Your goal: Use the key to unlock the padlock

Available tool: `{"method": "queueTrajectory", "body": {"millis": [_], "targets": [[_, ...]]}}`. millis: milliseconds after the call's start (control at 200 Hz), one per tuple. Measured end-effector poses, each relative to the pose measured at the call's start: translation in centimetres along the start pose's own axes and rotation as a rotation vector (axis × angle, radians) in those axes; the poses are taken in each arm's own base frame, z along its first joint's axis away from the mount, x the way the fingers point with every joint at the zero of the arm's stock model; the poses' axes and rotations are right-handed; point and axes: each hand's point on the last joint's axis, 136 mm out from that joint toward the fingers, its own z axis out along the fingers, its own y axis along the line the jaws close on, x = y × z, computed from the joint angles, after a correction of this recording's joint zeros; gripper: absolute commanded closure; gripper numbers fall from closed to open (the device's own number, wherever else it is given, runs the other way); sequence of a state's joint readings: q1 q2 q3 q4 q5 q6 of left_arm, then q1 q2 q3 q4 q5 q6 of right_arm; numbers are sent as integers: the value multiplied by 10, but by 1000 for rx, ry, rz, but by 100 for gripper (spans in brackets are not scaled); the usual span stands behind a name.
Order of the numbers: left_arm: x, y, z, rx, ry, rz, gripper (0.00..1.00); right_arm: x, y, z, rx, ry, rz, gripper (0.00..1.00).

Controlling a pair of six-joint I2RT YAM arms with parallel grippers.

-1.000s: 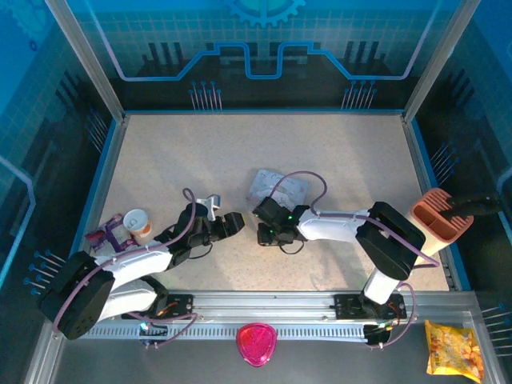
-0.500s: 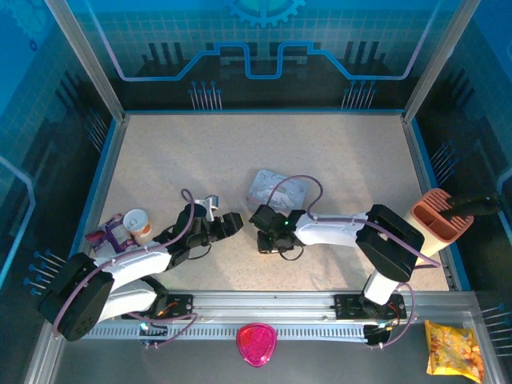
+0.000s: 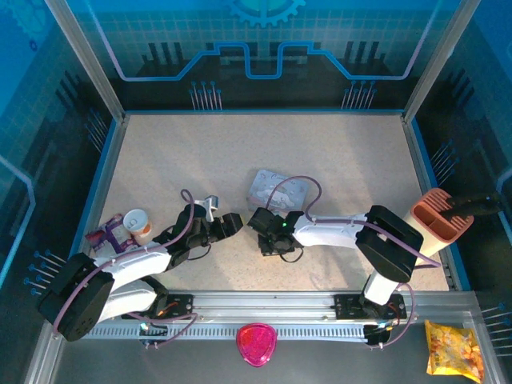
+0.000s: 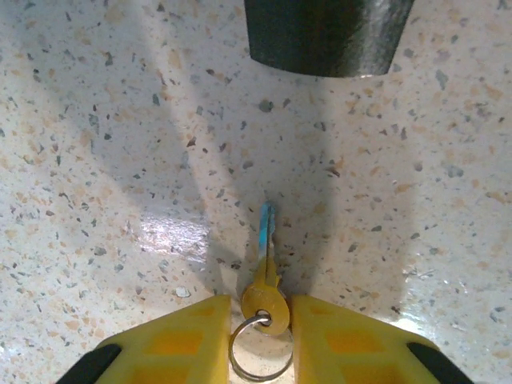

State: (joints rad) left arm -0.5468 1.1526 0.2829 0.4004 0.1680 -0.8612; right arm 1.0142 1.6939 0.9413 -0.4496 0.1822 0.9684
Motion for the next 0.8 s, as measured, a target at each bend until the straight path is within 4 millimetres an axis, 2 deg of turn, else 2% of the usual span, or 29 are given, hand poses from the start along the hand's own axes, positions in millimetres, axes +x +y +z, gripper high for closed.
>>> {"method": "queueTrajectory", "body": {"millis": [520,801], "targets": [[1,2,0,-4,1,-2,32,-9,5,1,-1,-30,-18,100],[1,2,0,-4,1,-2,32,-12,7,-11,-32,-56,-18,100]]}}
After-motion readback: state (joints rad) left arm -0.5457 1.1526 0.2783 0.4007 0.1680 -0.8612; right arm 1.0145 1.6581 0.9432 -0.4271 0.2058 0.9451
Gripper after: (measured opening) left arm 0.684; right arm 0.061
